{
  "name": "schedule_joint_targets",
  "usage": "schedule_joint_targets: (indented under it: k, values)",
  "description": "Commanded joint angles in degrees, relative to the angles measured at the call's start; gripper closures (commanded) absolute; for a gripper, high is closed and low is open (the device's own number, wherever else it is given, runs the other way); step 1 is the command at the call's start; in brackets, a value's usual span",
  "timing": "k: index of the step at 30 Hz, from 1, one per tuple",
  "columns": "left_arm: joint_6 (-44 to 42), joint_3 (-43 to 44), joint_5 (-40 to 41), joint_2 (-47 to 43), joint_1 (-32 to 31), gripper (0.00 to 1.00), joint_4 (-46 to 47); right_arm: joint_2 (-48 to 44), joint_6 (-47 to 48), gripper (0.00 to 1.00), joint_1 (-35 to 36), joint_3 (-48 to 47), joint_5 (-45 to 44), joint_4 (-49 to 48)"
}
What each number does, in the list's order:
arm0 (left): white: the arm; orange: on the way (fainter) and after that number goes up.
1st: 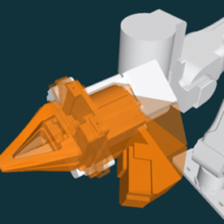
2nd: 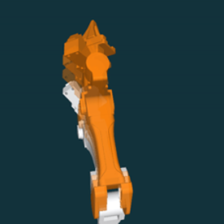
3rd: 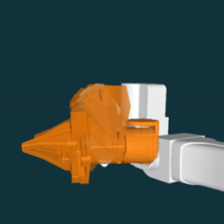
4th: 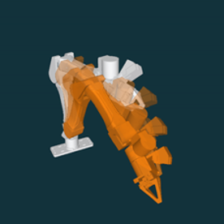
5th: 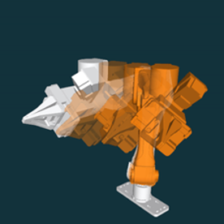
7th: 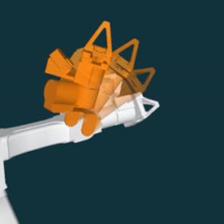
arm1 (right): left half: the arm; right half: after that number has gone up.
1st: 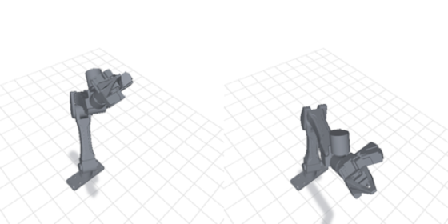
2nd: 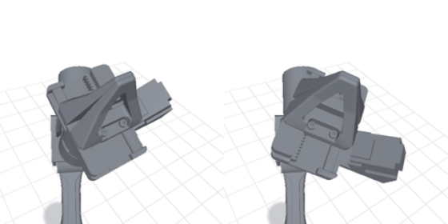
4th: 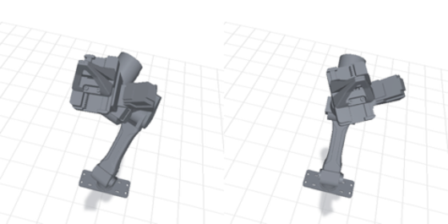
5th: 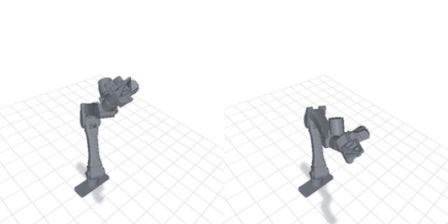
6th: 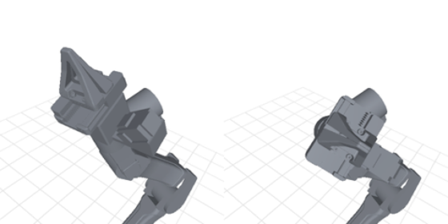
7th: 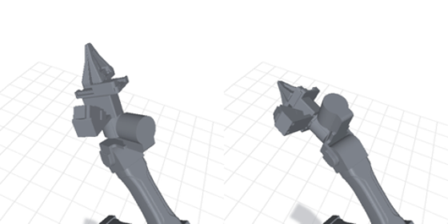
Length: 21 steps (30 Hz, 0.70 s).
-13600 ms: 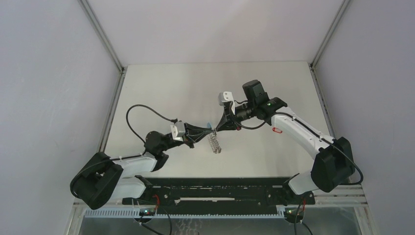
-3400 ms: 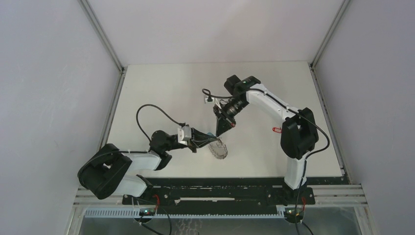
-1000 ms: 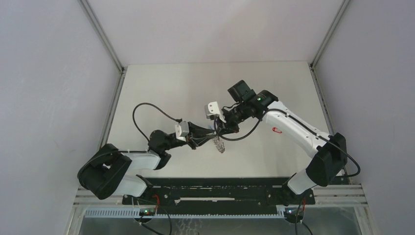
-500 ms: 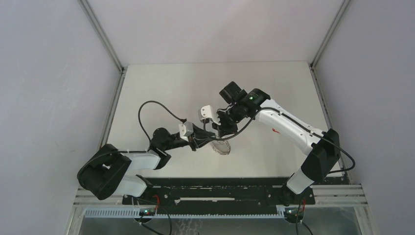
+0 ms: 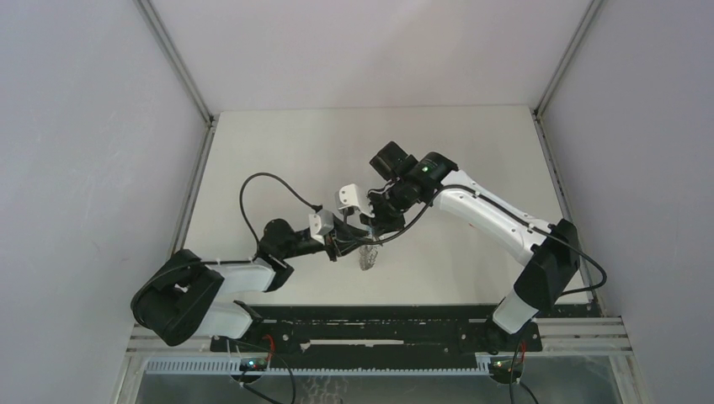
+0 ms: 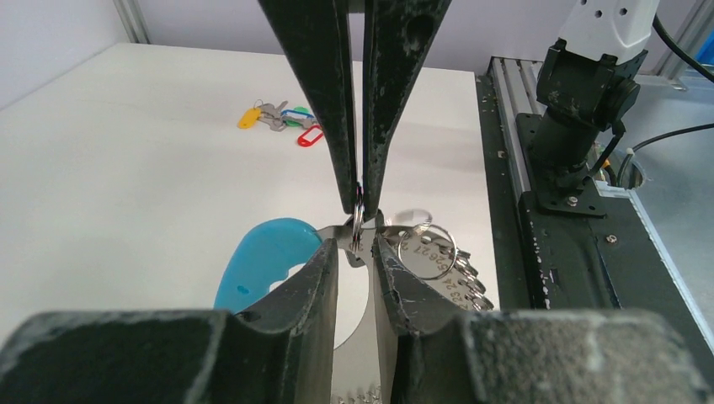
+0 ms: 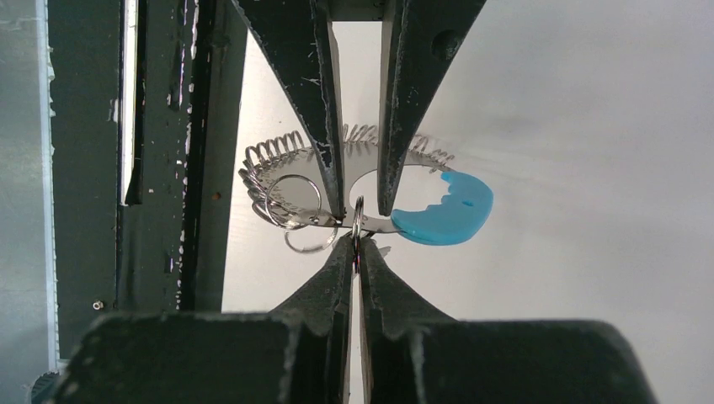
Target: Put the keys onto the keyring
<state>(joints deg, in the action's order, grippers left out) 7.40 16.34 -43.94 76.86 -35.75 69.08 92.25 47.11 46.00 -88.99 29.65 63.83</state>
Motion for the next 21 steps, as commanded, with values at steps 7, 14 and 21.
schedule_joint_targets:
  k: [7,14,21]
  values:
    - [-0.1,3.0,-0.8,-1.5,0.1,0.74,3.4,1.6,-0.8,1.00,1.1,-3.9,-0.9,0.4]
    - [0.4,3.7,-1.3,0.0,0.0,0.77,4.0,1.8,-0.8,1.00,1.6,-4.4,-1.1,0.7]
    - [0.4,3.9,-1.3,0.4,-0.2,0.81,4.0,2.3,-0.8,1.00,2.4,-4.9,-1.2,1.0]
